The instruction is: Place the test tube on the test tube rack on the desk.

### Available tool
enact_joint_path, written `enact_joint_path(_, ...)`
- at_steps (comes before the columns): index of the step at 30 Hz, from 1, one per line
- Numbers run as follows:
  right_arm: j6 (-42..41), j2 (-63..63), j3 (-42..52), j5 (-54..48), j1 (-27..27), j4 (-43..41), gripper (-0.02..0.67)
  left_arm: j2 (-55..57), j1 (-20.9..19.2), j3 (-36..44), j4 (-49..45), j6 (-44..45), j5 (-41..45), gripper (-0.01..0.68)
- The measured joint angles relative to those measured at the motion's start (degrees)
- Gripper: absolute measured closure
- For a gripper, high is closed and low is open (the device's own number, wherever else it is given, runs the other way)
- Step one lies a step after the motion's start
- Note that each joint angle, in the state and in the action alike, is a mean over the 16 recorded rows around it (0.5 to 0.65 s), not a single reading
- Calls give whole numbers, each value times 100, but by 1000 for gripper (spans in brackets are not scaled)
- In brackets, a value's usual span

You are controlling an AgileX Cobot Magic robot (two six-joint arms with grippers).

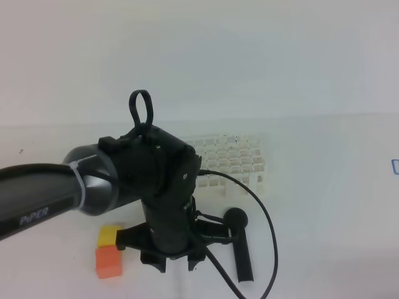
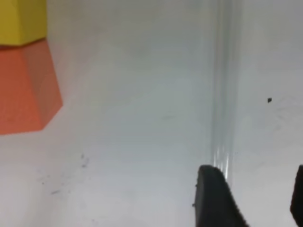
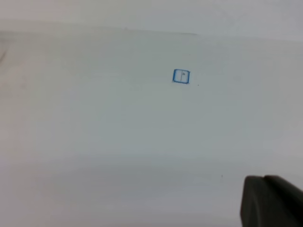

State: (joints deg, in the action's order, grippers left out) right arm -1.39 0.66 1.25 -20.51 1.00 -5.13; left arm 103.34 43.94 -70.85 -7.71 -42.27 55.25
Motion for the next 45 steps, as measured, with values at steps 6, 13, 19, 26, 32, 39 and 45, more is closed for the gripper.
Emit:
enact_joint_path(6,-3,0,0,0,0,0,650,37,-1,0,-76,-104,-103,352)
enact_joint_path(13,-3,0,0,0,0,0,650,236,-19,0,-85,-292,-150,366)
enact_joint_path(19,-3,0,0,0,0,0,650,539,-37,-3,44,-409,-191,382)
enact_joint_path(26,-3,0,0,0,0,0,650,877,-50,-29,237,-307,-230,391)
enact_joint_path(32,-3,0,0,0,0,0,650,1042,-53,-59,298,-134,-234,446)
enact_joint_path(39,-3,0,0,0,0,-1,650,1070,-54,-75,236,73,-178,523)
enact_joint_path(45,-3,0,0,0,0,-4,650,840,-50,-94,-227,148,-100,561)
